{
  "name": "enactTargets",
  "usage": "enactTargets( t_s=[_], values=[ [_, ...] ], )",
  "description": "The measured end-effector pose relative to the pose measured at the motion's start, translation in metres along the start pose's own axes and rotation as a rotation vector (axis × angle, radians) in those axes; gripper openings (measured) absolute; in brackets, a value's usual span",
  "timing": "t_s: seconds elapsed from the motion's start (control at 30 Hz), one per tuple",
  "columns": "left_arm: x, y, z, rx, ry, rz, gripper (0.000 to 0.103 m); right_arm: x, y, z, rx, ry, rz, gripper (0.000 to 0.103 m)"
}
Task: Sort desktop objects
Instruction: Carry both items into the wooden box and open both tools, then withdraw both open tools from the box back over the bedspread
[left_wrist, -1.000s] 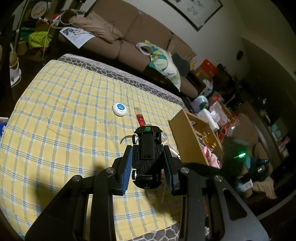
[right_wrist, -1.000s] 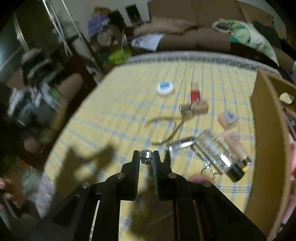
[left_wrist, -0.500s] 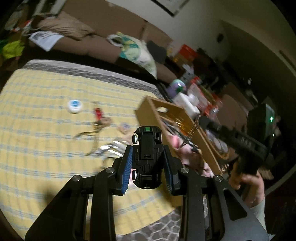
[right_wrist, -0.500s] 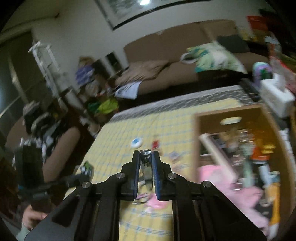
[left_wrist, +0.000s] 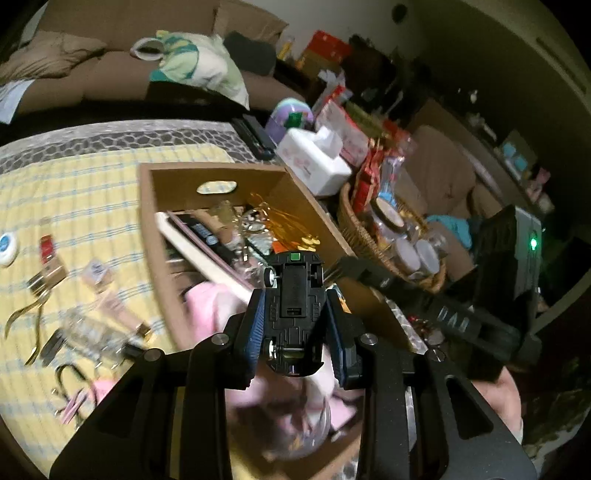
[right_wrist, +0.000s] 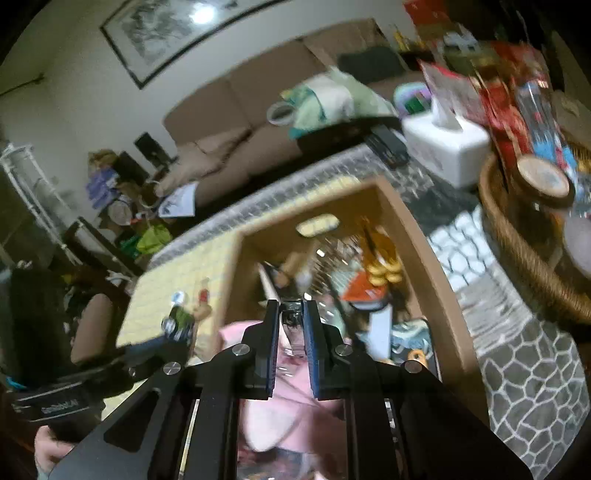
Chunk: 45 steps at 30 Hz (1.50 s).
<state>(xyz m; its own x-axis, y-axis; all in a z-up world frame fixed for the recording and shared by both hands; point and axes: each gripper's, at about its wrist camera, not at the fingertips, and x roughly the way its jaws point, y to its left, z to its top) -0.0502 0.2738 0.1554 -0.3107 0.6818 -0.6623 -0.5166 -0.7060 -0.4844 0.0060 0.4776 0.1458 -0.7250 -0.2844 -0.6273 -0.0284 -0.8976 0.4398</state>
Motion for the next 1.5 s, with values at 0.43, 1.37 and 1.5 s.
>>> enactTargets(
  t_s=[0.43,1.37,1.5],
  values=[
    [0.072,0.010,0.009,-0.022,0.079,0.143,0.030,0.041,-0.035,-0.007,0.111,0.055,-0.006,0.014],
    [-0.096,0.136,-0.073,-0.093,-0.027,0.411,0.088,0.017,0.116,-0.019,-0.144,0.023,0.108,0.070],
    [-0.082,0.150,-0.094,-0.080,0.012,0.419,0.088,0.025,0.148,-0.029,-0.176,0.042,0.153,0.072]
  ],
)
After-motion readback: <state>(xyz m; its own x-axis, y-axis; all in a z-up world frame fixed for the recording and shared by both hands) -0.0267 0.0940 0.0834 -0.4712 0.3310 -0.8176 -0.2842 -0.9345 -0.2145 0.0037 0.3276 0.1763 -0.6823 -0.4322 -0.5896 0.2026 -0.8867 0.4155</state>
